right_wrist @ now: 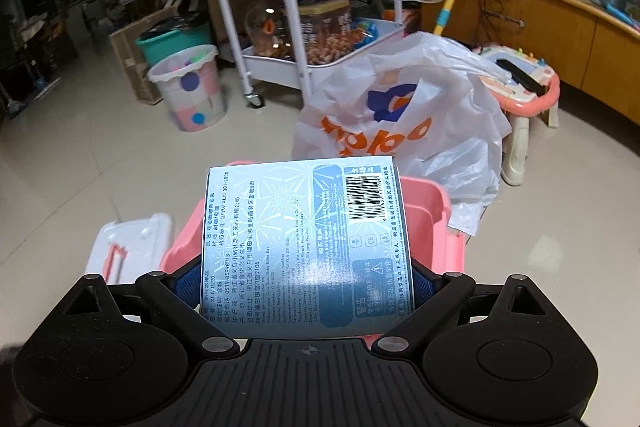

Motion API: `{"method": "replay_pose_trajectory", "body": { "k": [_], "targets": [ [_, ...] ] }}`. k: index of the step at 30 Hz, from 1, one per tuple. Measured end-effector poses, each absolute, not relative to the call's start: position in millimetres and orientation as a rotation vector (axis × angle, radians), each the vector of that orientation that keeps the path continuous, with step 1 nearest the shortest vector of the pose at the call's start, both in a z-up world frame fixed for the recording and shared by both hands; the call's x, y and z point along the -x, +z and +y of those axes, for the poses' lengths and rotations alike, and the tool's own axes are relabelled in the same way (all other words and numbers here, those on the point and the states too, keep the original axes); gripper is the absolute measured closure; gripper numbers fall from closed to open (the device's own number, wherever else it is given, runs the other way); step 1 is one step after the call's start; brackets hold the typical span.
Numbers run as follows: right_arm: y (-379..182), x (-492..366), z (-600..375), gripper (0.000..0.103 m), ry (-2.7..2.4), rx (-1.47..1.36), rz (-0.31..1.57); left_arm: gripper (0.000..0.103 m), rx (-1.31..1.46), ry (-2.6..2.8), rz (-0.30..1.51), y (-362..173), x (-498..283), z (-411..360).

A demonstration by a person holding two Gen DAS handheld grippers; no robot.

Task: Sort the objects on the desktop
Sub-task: 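Lift the light blue box with the right gripper and carry it over the bin, then lower the light blue box into the bin and open the right gripper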

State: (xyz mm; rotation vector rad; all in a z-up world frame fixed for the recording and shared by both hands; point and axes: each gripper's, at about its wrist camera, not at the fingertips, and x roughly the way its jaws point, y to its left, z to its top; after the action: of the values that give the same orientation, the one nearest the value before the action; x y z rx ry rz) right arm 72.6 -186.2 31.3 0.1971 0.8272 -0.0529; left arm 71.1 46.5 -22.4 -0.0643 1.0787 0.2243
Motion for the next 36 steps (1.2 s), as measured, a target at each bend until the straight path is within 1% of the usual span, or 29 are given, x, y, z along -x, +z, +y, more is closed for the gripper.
{"method": "replay_pose_trajectory", "body": {
  "k": [8, 15, 19, 25, 36],
  "targets": [
    [-14, -127, -206, 0.011, -0.109, -0.206, 0.928, 0.002, 0.043, 0.188, 1.105, -37, -82, 34],
    [-58, -148, -205, 0.011, -0.112, -0.153, 1.035, 0.002, 0.019, 0.165, 1.135, -49, -89, 25],
    [-75, -152, -203, 0.011, -0.104, -0.154, 1.067, 0.002, 0.012, 0.179, 1.145, -55, -92, 26],
    [-91, -153, -195, 0.01, -0.116, -0.134, 1.094, 0.002, 0.015, 0.173, 1.157, -57, -91, 27],
    [-89, -152, -192, 0.008, -0.139, -0.15, 1.085, 0.002, 0.005, 0.16, 1.158, -53, -90, 34]
  ]
}}
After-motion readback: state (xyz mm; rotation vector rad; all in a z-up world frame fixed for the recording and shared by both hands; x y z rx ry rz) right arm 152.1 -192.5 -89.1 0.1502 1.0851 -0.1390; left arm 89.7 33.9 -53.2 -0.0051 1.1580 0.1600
